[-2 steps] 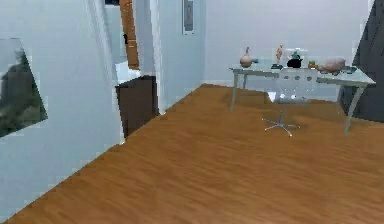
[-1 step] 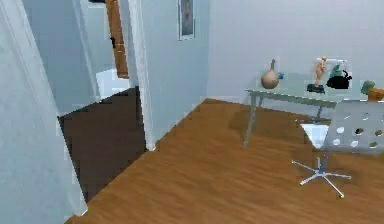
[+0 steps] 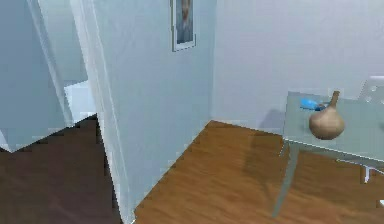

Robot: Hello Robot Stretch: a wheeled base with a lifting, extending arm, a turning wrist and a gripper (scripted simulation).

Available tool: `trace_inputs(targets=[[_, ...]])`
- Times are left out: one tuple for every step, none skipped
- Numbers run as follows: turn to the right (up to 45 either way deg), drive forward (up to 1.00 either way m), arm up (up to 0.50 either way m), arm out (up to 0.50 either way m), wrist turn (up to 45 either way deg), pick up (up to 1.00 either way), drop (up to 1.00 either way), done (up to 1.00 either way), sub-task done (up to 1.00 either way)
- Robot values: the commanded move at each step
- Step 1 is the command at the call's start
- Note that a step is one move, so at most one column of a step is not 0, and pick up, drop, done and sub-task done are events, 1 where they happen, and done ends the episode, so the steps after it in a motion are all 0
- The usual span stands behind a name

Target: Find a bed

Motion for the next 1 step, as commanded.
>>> trace_inputs(targets=[[-45.0, 0.00, 0.00, 0.00, 0.0, 0.00, 0.00, 0.00, 0.00]])
